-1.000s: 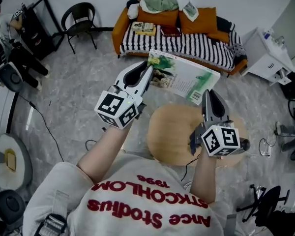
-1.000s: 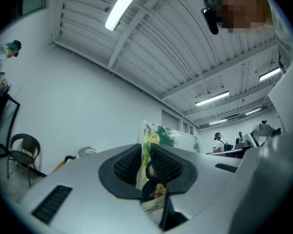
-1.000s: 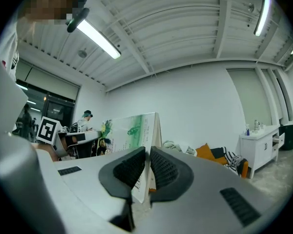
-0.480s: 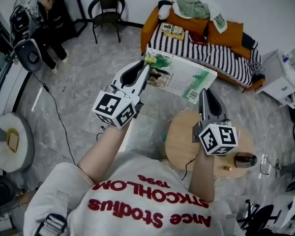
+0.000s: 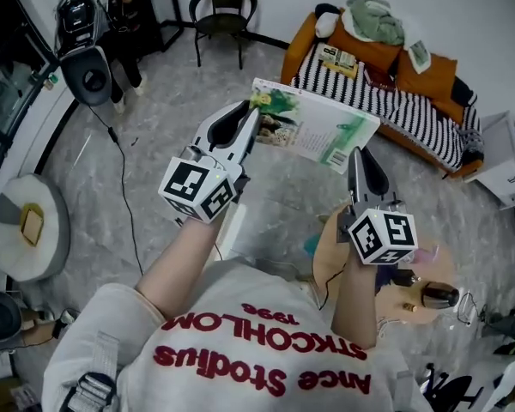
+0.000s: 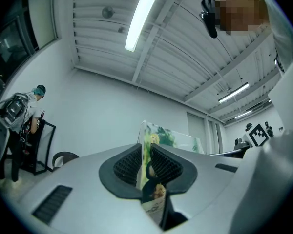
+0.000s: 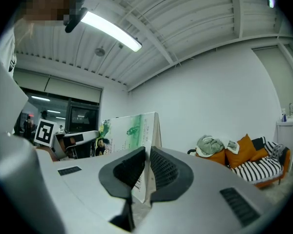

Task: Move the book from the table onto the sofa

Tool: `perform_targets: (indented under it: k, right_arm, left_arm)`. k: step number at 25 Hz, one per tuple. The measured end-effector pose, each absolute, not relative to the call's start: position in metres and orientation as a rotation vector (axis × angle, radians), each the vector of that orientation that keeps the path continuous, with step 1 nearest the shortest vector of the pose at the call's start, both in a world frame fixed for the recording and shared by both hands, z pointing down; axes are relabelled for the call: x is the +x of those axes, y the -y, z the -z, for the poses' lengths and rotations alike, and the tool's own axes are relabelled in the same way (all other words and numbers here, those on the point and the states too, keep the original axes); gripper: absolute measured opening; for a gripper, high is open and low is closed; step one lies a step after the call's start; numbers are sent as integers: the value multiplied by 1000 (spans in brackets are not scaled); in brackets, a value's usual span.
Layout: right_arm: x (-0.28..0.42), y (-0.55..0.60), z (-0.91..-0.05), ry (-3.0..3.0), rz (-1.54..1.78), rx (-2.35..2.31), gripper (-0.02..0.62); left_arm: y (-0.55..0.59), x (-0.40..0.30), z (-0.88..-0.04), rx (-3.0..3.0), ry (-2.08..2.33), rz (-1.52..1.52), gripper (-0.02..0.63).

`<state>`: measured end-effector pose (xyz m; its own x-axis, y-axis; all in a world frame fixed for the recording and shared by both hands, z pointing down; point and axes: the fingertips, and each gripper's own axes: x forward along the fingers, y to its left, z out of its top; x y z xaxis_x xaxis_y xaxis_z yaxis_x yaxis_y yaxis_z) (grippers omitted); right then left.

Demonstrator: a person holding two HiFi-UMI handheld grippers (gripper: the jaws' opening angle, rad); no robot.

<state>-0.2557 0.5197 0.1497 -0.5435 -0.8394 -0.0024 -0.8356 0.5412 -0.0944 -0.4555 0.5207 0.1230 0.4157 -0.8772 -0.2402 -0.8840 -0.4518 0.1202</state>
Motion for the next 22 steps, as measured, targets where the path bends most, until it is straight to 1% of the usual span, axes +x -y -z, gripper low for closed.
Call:
perform_targets:
  k: [6,16,22]
  right_arm:
    - [-291,-509,-151,-2746,124,-1458,58]
    - [-310,-488,-151,-2765,114,-1445,58]
    - [-309,-484,-148,-2758,115,-1434,58]
  left_arm:
    - [-512,-491,-128,-2615,-1667,-448,66]
    - [-497,-510,-129,-2603,-1672,-455,66]
    - [-496,-509,-125,-2577,-1683,-456,66]
